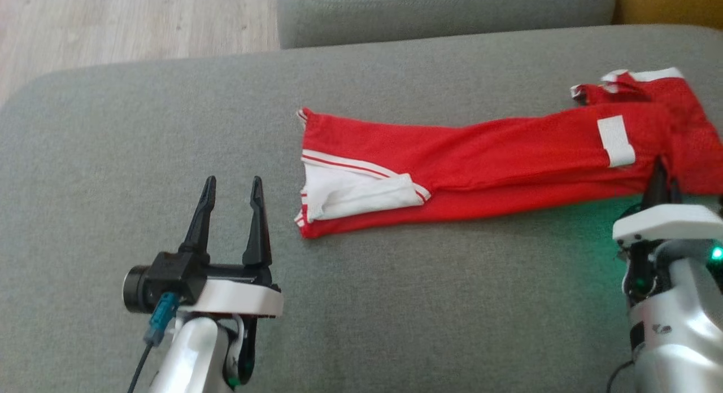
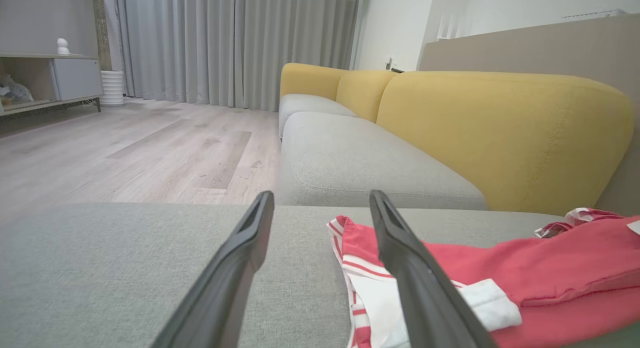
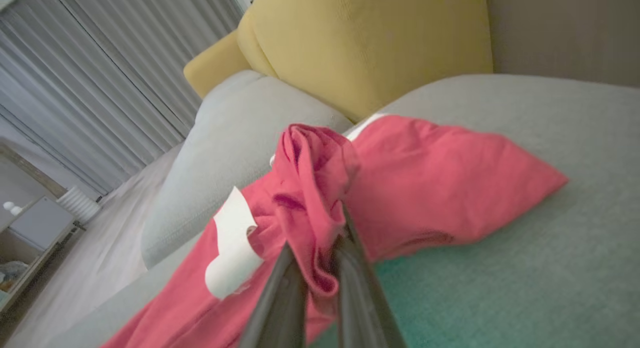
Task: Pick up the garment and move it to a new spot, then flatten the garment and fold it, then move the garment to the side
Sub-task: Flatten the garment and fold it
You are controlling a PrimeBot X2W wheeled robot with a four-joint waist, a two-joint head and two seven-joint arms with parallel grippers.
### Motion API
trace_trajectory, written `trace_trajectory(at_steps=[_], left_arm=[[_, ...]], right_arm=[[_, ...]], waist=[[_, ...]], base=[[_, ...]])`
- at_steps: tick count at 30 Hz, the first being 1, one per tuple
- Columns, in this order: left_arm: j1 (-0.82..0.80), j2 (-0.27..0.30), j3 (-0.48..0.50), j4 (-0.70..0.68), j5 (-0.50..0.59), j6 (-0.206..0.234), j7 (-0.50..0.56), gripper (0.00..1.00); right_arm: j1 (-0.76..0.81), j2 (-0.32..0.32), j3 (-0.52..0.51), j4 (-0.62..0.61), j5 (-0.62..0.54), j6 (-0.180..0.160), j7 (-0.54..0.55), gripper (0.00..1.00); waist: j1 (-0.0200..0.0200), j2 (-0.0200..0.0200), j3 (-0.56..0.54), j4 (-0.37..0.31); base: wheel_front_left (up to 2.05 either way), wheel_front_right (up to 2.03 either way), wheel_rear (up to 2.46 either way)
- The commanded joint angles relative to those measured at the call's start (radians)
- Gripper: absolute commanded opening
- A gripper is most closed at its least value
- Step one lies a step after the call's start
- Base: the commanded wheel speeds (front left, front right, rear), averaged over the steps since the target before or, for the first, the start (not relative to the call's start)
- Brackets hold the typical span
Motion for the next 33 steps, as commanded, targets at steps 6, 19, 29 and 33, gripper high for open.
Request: trace_trajectory(at_steps=[6,19,29,33], left_arm=[[-0.003,0.003,0.035,-0.032,0.004,-0.006,-0.009,1.0],[0.01,0.003,0.032,-0.026,0.008,-0.018,-0.009,1.0],[0.0,0.003,0.008,-0.032,-0.003,-0.017,-0.009,1.0],[-0.01,0.003,-0.009,-0.033,-0.009,-0.015,-0.009,1.0]], right_arm=[[-0.016,0.018,0.096,-0.142,-0.006,-0.001,0.021,0.0],[-0.037,0.029,0.472,-0.152,0.171,-0.001,0.0,0.0],[-0.082,0.029,0.69,-0.072,0.255,-0.001,-0.029,0.0],[-0.112,0.029,0.774,-0.045,0.306,-0.001,-0.034,0.0]], waist=[[0.0002,-0.0001,-0.04,-0.008],[0.0002,-0.0001,-0.089,0.074],[0.0002,-0.0001,-0.062,0.175],[0.0002,-0.0001,-0.038,0.206]], base=[[0.0,0.0,0.0],[0.0,0.0,0.0],[0.0,0.0,0.0],[0.0,0.0,0.0]])
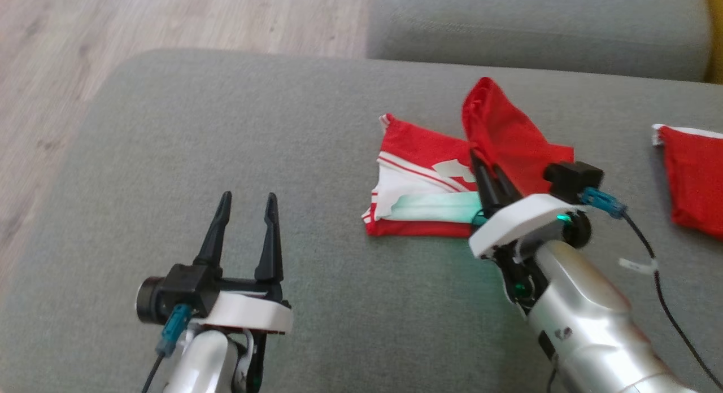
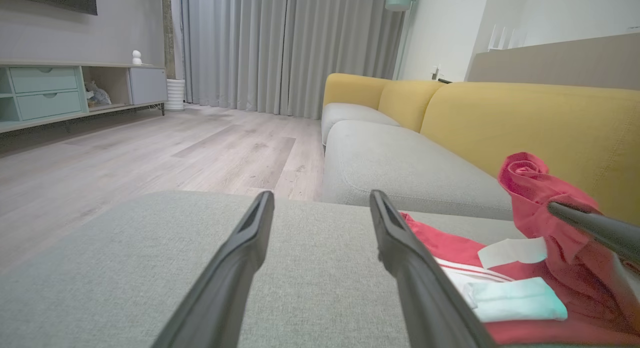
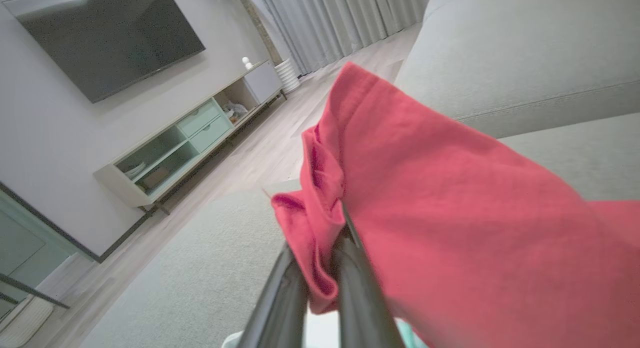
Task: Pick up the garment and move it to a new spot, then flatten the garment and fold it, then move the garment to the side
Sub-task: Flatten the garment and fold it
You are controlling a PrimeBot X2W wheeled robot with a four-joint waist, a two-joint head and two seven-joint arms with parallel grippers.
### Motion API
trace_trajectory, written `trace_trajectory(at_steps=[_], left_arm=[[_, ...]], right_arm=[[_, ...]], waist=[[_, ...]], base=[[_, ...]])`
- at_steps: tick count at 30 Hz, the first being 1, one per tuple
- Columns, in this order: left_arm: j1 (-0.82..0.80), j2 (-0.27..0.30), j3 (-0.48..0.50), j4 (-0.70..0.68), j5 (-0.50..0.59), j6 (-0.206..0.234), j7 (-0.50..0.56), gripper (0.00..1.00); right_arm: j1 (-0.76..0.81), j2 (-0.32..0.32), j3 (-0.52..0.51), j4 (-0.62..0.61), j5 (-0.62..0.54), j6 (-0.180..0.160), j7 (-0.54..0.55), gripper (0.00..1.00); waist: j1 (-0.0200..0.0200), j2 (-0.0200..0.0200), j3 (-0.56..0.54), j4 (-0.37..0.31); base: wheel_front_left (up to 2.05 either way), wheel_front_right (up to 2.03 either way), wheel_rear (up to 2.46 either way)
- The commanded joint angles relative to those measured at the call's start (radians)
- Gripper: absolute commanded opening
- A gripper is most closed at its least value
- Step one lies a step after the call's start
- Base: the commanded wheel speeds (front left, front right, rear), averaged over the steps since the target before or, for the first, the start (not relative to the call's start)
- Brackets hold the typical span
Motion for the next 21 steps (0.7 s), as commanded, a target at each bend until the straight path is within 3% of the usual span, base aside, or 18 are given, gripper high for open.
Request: trace_trajectory(at_steps=[1,9,20,21], left_arm=[[-0.045,0.003,0.017,-0.038,-0.01,0.003,-0.01,1.0],[-0.079,0.003,-0.031,-0.041,-0.028,0.014,-0.01,1.0],[-0.101,0.003,-0.056,-0.028,-0.034,0.028,-0.01,1.0],[-0.101,0.003,-0.058,-0.025,-0.035,0.028,-0.01,1.0]], right_arm=[[-0.06,0.011,0.056,-0.016,0.024,-0.001,-0.016,0.0],[-0.114,0.011,0.197,0.061,0.067,-0.001,-0.021,0.0],[-0.128,0.011,0.265,0.1,0.106,-0.001,-0.022,0.0],[-0.128,0.011,0.272,0.092,0.107,-0.001,-0.022,0.82]], waist=[[0.0,-0.0001,0.027,0.027],[0.0,-0.0001,0.078,0.079],[0.0,-0.0001,0.104,0.111],[0.0,-0.0001,0.105,0.111]], base=[[0.0,0.0,0.0],[0.0,0.0,0.0],[0.0,0.0,0.0],[0.0,0.0,0.0]])
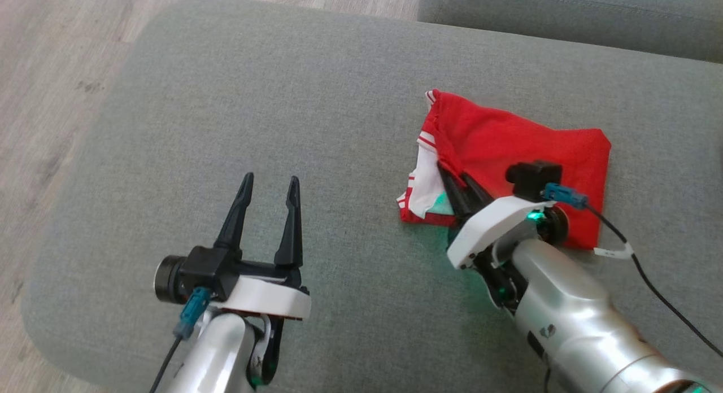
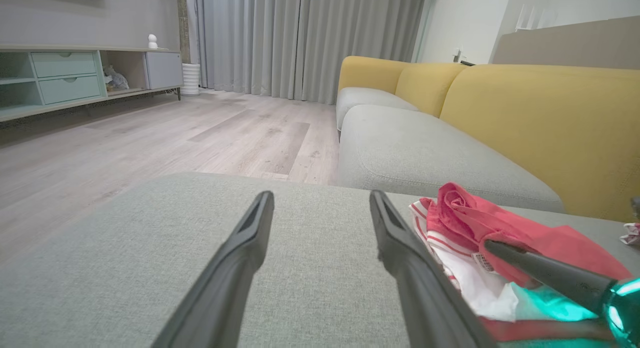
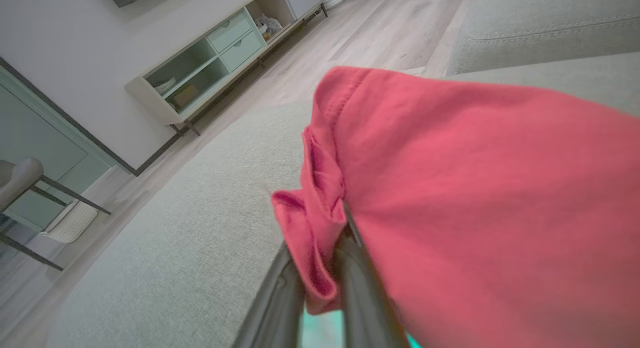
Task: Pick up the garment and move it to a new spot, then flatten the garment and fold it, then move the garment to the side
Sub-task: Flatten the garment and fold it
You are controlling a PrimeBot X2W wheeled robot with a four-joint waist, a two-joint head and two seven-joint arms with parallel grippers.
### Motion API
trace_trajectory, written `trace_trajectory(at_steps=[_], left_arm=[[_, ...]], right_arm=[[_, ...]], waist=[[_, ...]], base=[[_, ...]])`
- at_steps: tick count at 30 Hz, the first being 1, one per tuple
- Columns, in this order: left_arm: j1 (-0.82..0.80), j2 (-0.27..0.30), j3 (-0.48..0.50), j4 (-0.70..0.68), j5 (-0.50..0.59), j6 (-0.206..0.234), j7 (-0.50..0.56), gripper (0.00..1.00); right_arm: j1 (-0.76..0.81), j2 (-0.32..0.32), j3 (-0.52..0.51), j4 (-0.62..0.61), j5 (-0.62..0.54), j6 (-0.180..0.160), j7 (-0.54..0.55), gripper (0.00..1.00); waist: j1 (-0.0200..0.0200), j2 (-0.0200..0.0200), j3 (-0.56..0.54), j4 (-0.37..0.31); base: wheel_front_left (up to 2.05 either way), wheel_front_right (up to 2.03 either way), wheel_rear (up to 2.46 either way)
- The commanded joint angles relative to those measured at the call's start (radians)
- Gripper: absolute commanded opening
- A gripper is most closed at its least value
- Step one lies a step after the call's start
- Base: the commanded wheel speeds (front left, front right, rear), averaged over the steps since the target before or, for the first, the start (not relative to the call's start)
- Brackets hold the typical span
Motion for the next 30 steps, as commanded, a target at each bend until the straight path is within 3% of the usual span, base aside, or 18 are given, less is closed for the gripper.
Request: trace_trajectory(at_steps=[1,6,10,16,24,30], left_arm=[[-0.038,0.003,0.023,-0.025,-0.007,0.004,-0.009,1.0],[-0.042,0.004,0.034,-0.008,0.0,0.003,-0.009,1.0],[-0.041,0.004,0.059,-0.018,0.007,0.004,-0.009,1.0],[-0.026,0.004,0.111,-0.062,0.013,0.008,-0.009,1.0],[0.015,0.003,0.15,-0.093,0.016,0.014,-0.009,1.0],[0.042,0.003,0.167,-0.1,0.016,0.011,-0.009,1.0]], right_arm=[[-0.029,0.015,0.027,-0.04,0.016,-0.001,-0.014,1.0],[-0.023,0.015,0.07,-0.154,0.074,-0.001,-0.014,1.0],[-0.035,0.015,-0.01,-0.218,0.058,-0.001,-0.014,1.0],[0.002,0.015,-0.279,-0.287,-0.236,-0.001,-0.014,1.0],[0.206,0.011,-0.619,-0.459,-0.617,-0.001,-0.014,1.0],[0.336,0.014,-0.726,-0.562,-0.696,-0.001,-0.014,1.0]], waist=[[-0.0001,0.0,0.0,-0.001],[-0.0001,0.0,-0.014,-0.03],[-0.0001,0.0,-0.029,-0.073],[-0.0001,0.0,-0.057,-0.145],[-0.0001,0.0,-0.084,-0.226],[-0.0001,0.0,-0.086,-0.262]], base=[[0.0,0.0,0.0],[0.0,0.0,0.0],[0.0,0.0,0.0],[0.0,0.0,0.0],[0.0,0.0,0.0],[0.0,0.0,0.0]])
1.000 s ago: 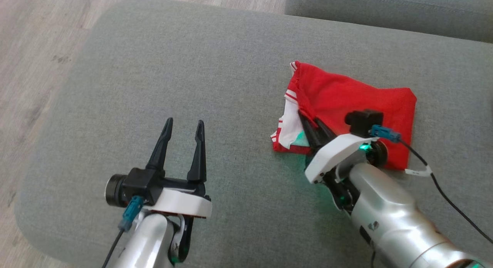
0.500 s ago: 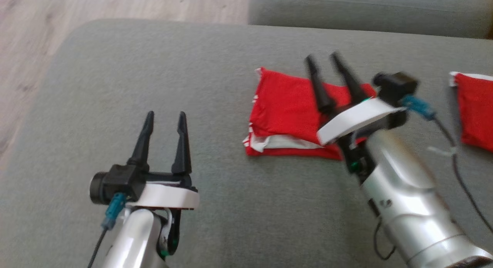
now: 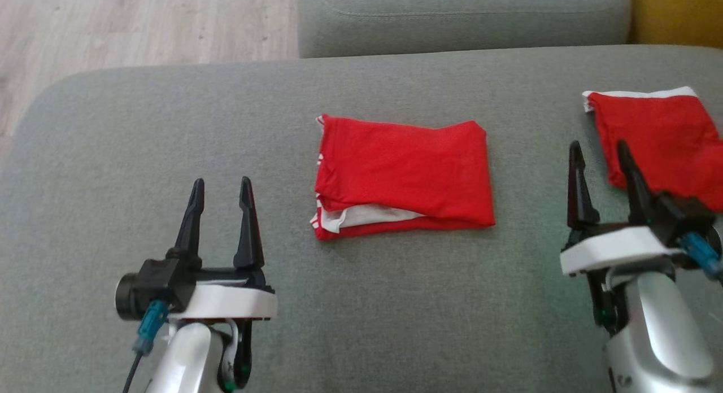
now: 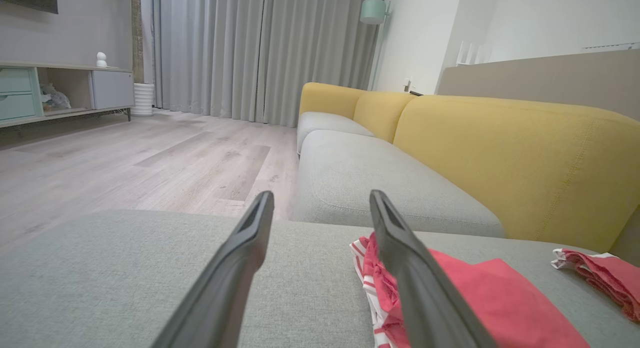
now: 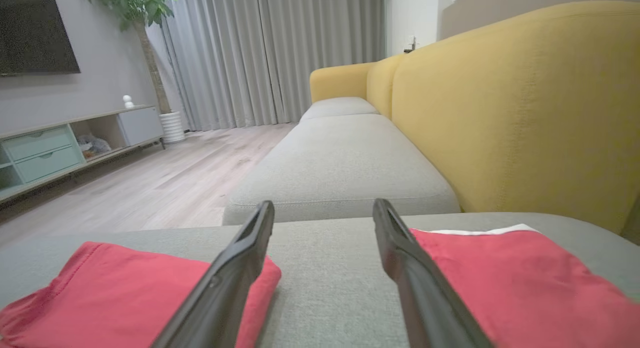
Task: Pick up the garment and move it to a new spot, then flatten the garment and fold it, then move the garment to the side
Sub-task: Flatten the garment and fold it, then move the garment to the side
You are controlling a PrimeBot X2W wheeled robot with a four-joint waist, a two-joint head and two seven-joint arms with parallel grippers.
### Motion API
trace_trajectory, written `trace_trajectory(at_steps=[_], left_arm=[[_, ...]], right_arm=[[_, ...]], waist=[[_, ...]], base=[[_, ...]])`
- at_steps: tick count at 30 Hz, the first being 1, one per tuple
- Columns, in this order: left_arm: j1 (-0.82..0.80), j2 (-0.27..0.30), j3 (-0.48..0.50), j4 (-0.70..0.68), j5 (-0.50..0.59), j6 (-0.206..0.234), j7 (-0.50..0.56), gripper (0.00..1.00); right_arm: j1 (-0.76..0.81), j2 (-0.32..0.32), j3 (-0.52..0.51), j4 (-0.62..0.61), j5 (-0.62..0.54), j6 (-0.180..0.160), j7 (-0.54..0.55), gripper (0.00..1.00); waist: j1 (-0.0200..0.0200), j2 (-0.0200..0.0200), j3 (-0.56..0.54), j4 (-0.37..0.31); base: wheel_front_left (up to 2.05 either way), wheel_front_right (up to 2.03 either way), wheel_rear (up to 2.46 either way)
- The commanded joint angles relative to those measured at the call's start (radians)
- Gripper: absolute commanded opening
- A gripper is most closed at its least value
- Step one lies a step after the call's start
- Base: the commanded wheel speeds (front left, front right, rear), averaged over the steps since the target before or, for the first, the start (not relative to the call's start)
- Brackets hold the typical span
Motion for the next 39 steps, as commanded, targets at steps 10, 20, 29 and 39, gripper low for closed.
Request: trace_trajectory(at_steps=[10,20,29,39], left_arm=[[0.009,0.003,0.058,-0.042,0.014,0.001,-0.009,1.0],[-0.025,0.003,0.028,-0.043,0.012,0.0,-0.009,1.0],[-0.082,0.003,-0.025,-0.028,0.002,0.003,-0.009,1.0],[-0.108,0.003,-0.056,-0.022,-0.01,0.017,-0.009,1.0]], right_arm=[[0.076,0.012,0.03,-0.112,0.05,-0.001,-0.009,1.0],[0.035,0.012,0.045,-0.08,0.029,-0.001,0.003,1.0],[-0.119,0.012,0.121,0.112,0.152,-0.001,0.131,1.0],[-0.246,0.012,0.215,0.391,0.177,-0.001,0.208,1.0]], waist=[[0.0001,-0.0001,-0.004,-0.026],[0.0001,-0.0001,0.064,0.004],[0.0001,-0.0001,0.147,0.066],[0.0001,-0.0001,0.169,0.115]], base=[[0.0,0.0,0.0],[0.0,0.0,0.0],[0.0,0.0,0.0],[0.0,0.0,0.0]])
